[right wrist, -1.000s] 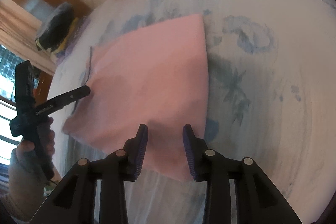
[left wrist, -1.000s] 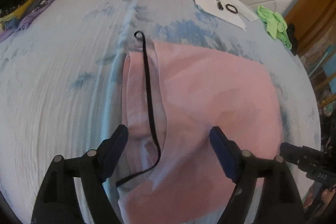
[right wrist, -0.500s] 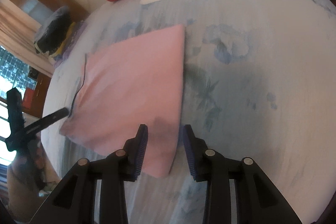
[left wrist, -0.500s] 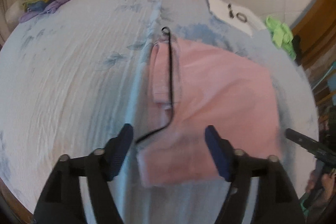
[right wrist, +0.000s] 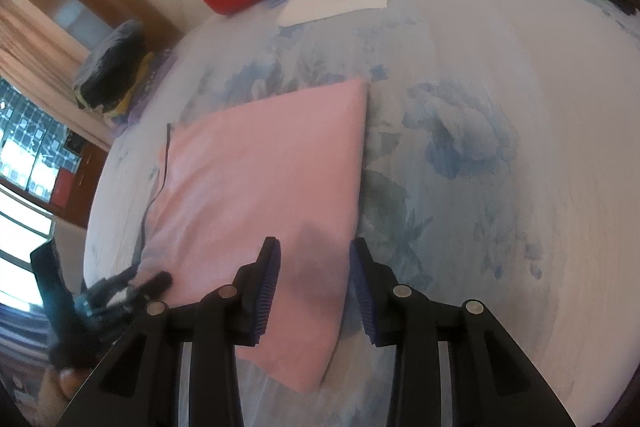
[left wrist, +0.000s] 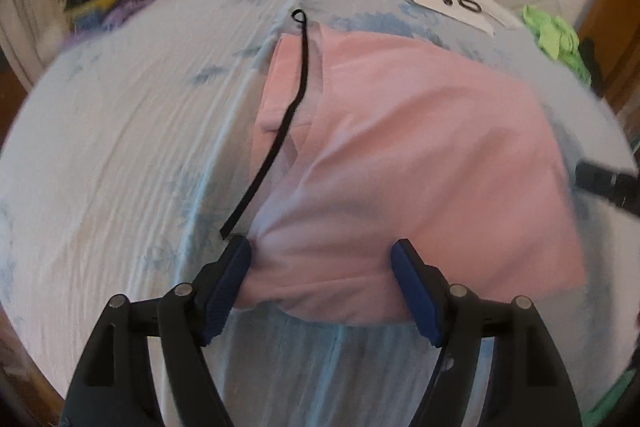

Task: Fold clothes
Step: 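Grasp the folded T-shirt edge with the left gripper, then grasp the folded T-shirt with the right gripper while the left gripper holds it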

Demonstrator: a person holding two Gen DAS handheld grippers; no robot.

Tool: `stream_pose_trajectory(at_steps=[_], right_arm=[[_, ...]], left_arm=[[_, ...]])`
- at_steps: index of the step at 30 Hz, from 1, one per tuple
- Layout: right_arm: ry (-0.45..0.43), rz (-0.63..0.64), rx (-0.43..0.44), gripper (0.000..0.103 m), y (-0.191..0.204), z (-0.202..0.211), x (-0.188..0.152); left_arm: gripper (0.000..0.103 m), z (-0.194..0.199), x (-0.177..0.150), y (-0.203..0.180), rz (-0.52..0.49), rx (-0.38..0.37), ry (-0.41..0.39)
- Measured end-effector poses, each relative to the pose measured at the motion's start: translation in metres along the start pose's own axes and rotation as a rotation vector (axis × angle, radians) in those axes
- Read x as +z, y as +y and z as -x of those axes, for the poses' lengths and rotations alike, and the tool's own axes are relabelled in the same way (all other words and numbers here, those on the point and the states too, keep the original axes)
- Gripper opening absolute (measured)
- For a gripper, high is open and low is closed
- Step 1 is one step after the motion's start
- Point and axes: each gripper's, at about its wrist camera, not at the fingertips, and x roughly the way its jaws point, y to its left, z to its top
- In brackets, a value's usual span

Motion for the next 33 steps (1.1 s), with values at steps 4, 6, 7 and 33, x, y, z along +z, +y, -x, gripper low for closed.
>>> stream_pose_trajectory(at_steps=[4, 6, 7, 33], right_arm=[[-0.015, 0.016, 0.002, 0.036, -0.003, -0.007, 0.012], [-0.021, 0.018, -0.002, 0.036, -0.005, -0.010, 0.020], [-0.021, 0.019, -0.005, 0.036, -0.006, -0.012, 0.023], [-0.001, 0.212, -0.068, 0.029, 0.013, -0.041, 0.023]], left_arm=[[0.049, 0.006, -0.002, 0.005, 0.046, -0.036, 0.017], [0.049, 0.007, -0.005, 0.004, 0.056, -0.036, 0.016], [0.049, 0.007, -0.006, 0.003, 0.067, -0.033, 0.012], [0.028, 0.004, 0.001, 0.000, 0.075, 0.000, 0.035]])
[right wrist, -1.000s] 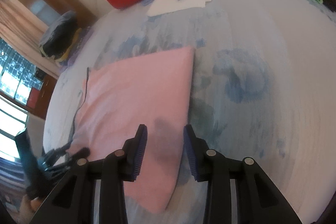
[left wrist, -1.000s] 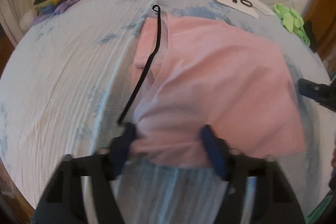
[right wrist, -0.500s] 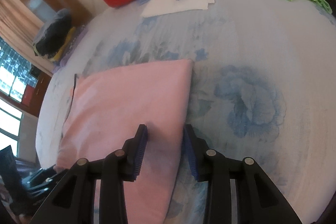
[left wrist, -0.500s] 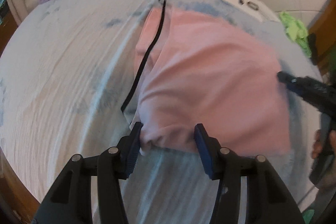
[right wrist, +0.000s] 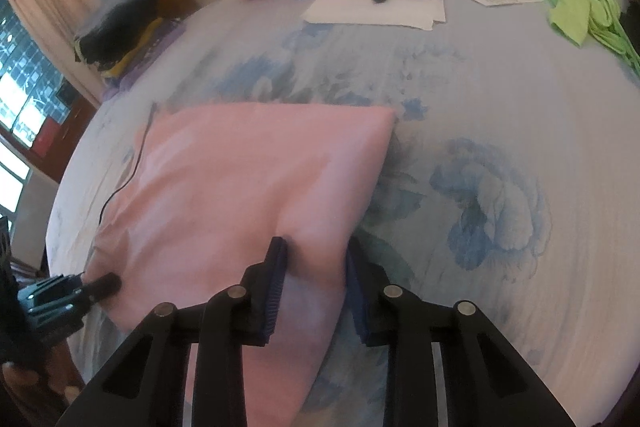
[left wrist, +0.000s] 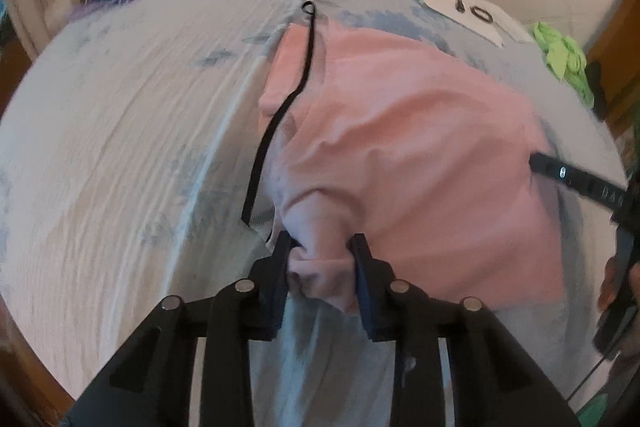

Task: Fold clothes
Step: 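Grasp the folded T-shirt with the right gripper while the left gripper holds it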

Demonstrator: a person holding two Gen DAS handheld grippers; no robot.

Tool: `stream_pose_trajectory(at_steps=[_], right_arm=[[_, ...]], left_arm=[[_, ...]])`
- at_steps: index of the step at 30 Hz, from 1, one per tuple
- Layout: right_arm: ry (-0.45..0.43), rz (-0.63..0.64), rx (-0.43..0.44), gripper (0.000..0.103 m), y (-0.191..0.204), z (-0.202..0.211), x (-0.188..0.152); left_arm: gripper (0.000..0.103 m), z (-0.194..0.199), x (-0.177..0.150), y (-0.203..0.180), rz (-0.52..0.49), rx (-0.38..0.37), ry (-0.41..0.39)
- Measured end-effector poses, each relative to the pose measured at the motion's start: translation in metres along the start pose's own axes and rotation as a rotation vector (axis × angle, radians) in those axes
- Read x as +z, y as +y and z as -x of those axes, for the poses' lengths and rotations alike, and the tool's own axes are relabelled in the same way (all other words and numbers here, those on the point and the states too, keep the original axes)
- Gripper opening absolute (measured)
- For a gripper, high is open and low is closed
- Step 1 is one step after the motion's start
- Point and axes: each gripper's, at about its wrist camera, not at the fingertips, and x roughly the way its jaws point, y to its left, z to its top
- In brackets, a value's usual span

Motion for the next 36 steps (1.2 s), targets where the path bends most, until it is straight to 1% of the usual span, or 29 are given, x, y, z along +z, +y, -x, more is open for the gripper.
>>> stream_pose_trajectory(at_steps=[4, 8, 9, 11, 13, 17, 19, 22, 25, 27, 28, 29, 32, 36], right_arm=[[-0.015, -0.020, 0.017, 0.033, -0.003, -0.003, 0.005], [-0.013, -0.015, 0.015, 0.033, 0.002, -0.004, 0.004], [-0.012, -0.014, 0.014, 0.033, 0.004, -0.004, 0.004], [-0.006, 0.016, 0.009, 0.026, 0.011, -0.003, 0.001], [-0.001, 0.055, -0.012, 0.025, 0.017, -0.004, -0.001], [0.003, 0.015, 0.020, 0.026, 0.012, -0.010, 0.008], [0.003, 0.022, 0.005, 0.028, 0.015, -0.012, 0.010], [-0.015, 0.082, -0.036, 0.030, 0.023, -0.014, 0.008], [-0.023, 0.091, -0.043, 0.031, 0.023, -0.015, 0.008], [-0.011, 0.110, -0.061, 0.029, 0.026, -0.016, 0.008], [0.001, 0.125, -0.076, 0.027, 0.028, -0.017, 0.008], [0.006, 0.139, -0.074, 0.024, 0.030, -0.017, 0.008], [0.006, 0.174, -0.088, 0.023, 0.036, -0.017, 0.005], [-0.015, 0.176, -0.082, 0.023, 0.034, -0.017, 0.002]], left_arm=[[0.028, 0.000, 0.001, 0.004, 0.004, -0.022, -0.007], [0.028, 0.000, 0.001, 0.005, -0.008, -0.030, -0.007], [0.026, 0.000, 0.000, 0.006, -0.007, -0.035, -0.007], [0.024, 0.000, 0.000, 0.006, -0.009, -0.040, -0.012], [0.024, 0.000, -0.001, 0.006, -0.013, -0.042, -0.016], [0.024, 0.000, -0.001, 0.007, -0.014, -0.052, -0.014], [0.024, 0.000, -0.001, 0.007, -0.012, -0.054, -0.017], [0.024, 0.000, -0.002, 0.004, -0.017, -0.042, -0.023], [0.024, 0.000, -0.003, 0.003, -0.008, -0.039, -0.031], [0.022, 0.001, -0.005, 0.003, 0.005, -0.036, -0.038], [0.019, 0.001, -0.005, 0.003, 0.012, -0.035, -0.041], [0.019, 0.001, -0.006, 0.002, 0.019, -0.033, -0.045], [0.019, 0.001, -0.006, 0.003, 0.019, -0.035, -0.050], [0.018, 0.000, -0.005, 0.004, 0.020, -0.043, -0.047]])
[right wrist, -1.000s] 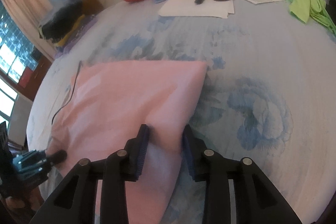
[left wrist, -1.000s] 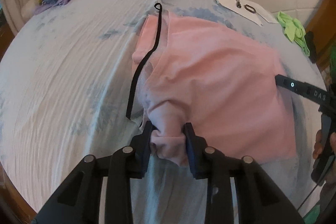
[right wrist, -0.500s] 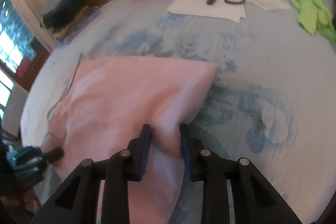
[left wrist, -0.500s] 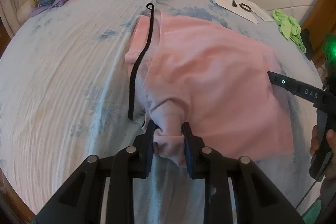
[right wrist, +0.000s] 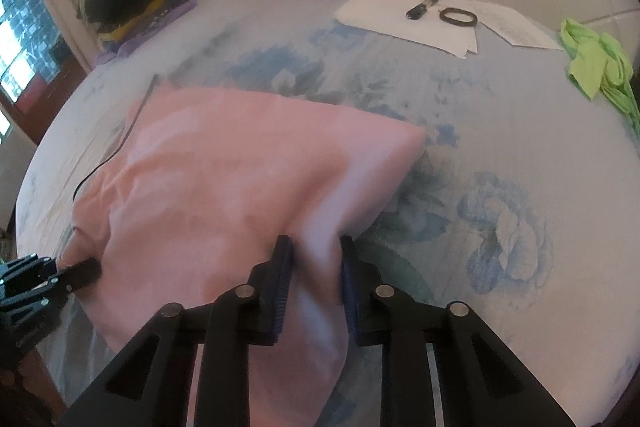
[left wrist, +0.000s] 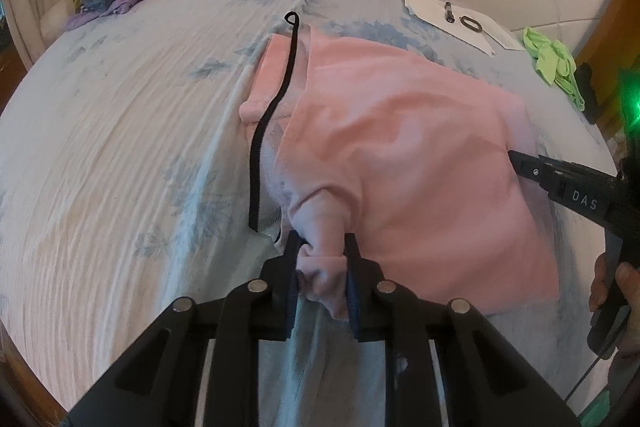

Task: Fold clothes
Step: 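Grasp the folded T-shirt with the right gripper while the left gripper holds it, then lift the folded T-shirt with both grippers and carry it to the clothes stack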

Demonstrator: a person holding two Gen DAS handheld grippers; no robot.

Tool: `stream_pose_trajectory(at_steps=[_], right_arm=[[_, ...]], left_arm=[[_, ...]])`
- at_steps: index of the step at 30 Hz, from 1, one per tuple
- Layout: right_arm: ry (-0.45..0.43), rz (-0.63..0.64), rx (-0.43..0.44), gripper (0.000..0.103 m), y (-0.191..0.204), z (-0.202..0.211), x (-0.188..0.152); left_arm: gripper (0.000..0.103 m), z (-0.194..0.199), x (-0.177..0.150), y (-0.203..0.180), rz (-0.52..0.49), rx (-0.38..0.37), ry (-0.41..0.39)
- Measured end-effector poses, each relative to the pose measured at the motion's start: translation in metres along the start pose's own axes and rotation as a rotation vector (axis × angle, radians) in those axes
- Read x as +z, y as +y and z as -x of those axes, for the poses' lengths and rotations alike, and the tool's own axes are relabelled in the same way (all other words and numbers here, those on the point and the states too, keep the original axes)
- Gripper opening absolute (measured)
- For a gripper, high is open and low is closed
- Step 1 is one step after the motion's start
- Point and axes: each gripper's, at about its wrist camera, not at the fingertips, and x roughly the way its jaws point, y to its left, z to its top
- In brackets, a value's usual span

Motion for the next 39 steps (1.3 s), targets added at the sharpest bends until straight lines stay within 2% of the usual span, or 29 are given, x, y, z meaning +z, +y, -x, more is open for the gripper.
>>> stream_pose_trajectory(at_steps=[2, 5, 10, 13, 15, 25, 31, 39], right_arm=[[0.006, 0.004, 0.003, 0.019, 0.001, 0.001, 0.000], [0.011, -0.006, 0.023, 0.019, -0.001, 0.000, 0.001], [-0.001, 0.011, 0.030, 0.019, 0.000, 0.000, 0.000], [0.008, 0.028, 0.038, 0.013, 0.000, 0.002, 0.003], [-0.008, 0.026, 0.046, 0.012, -0.003, 0.010, 0.005], [-0.186, 0.088, 0.091, 0.011, 0.012, 0.089, 0.028], [-0.255, 0.084, 0.111, 0.011, 0.013, 0.117, 0.044], [-0.346, 0.173, 0.106, 0.011, 0.034, 0.158, 0.070]], left_arm=[[0.017, 0.000, 0.001, 0.003, 0.013, -0.016, 0.012], [0.017, 0.000, 0.001, 0.007, 0.026, -0.038, 0.008], [0.017, -0.001, 0.004, 0.002, 0.017, -0.025, -0.006], [0.014, 0.004, 0.006, 0.000, 0.017, -0.014, -0.005], [0.014, 0.017, 0.010, -0.001, 0.021, -0.024, -0.034], [0.014, 0.089, 0.044, -0.005, -0.016, -0.044, -0.165], [0.014, 0.105, 0.054, -0.009, -0.024, -0.044, -0.196], [0.014, 0.145, 0.074, -0.008, -0.042, 0.004, -0.264]])
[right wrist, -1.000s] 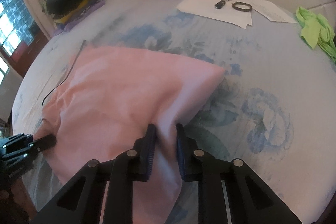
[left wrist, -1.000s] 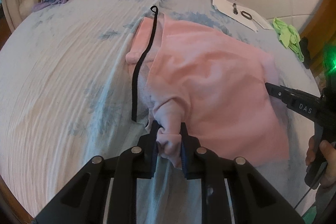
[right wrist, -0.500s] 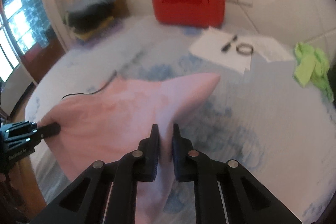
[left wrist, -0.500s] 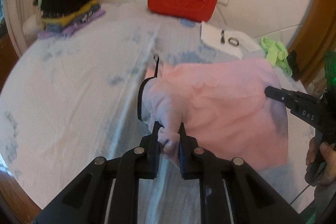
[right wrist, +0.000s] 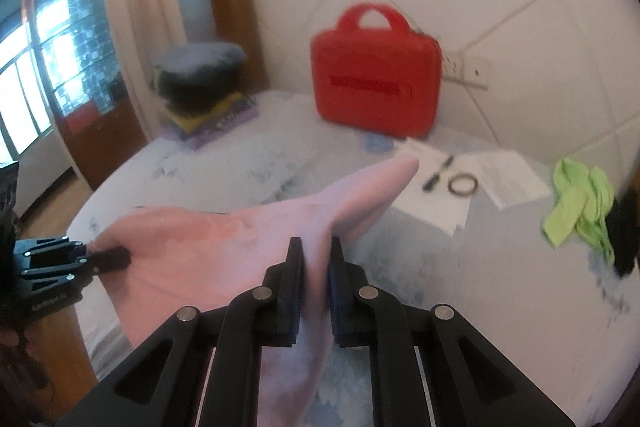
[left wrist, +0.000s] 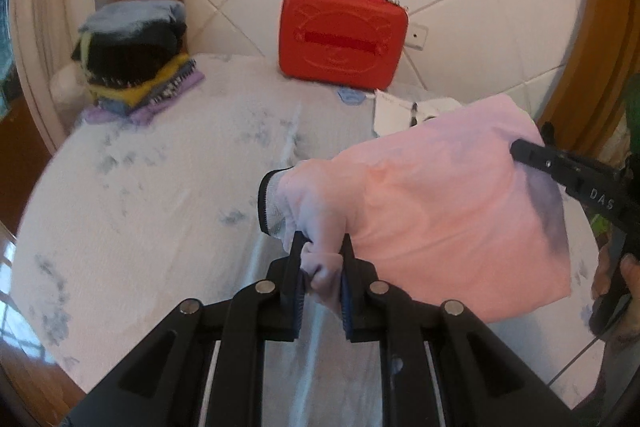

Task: Fold clothes
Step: 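Lift the folded T-shirt with both grippers and carry it to the clothes stack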

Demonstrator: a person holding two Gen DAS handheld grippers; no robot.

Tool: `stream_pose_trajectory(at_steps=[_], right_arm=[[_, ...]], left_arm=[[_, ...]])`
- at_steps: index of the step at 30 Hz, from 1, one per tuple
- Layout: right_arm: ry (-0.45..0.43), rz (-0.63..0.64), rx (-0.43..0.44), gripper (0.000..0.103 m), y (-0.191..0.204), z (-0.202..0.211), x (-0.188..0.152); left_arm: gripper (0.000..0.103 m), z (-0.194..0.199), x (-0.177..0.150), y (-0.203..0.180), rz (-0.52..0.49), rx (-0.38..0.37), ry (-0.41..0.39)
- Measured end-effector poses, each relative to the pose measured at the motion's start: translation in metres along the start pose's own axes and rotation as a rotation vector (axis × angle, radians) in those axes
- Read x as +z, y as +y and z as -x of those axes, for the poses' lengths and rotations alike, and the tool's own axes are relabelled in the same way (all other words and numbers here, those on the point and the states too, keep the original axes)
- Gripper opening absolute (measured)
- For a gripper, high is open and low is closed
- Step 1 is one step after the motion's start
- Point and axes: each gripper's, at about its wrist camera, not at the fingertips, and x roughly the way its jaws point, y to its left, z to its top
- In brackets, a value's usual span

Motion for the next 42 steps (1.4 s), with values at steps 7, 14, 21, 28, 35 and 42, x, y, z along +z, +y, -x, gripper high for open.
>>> stream_pose_trajectory(at_steps=[7, 14, 21, 28, 35, 42], right_arm=[[-0.073, 0.062, 0.035, 0.011, 0.036, 0.007, 0.042], [-0.089, 0.085, 0.071, 0.011, 0.089, -0.020, 0.073], [-0.068, 0.028, 0.080, 0.011, 0.167, -0.077, 0.096], [-0.063, -0.001, 0.073, 0.011, 0.231, -0.114, 0.117], [-0.066, 0.071, 0.110, 0.011, 0.268, -0.140, 0.149], [-0.072, 0.130, 0.118, 0.011, 0.299, -0.158, 0.188]], left_arm=[[0.014, 0.033, 0.022, 0.039, 0.014, 0.051, -0.073], [0.014, 0.047, 0.039, 0.113, 0.009, 0.083, -0.109], [0.014, 0.050, 0.058, 0.209, -0.054, 0.070, -0.085], [0.014, 0.049, 0.077, 0.283, -0.077, 0.074, -0.074], [0.014, 0.042, 0.093, 0.318, -0.021, 0.099, -0.103], [0.014, 0.045, 0.125, 0.353, -0.020, 0.086, -0.144]])
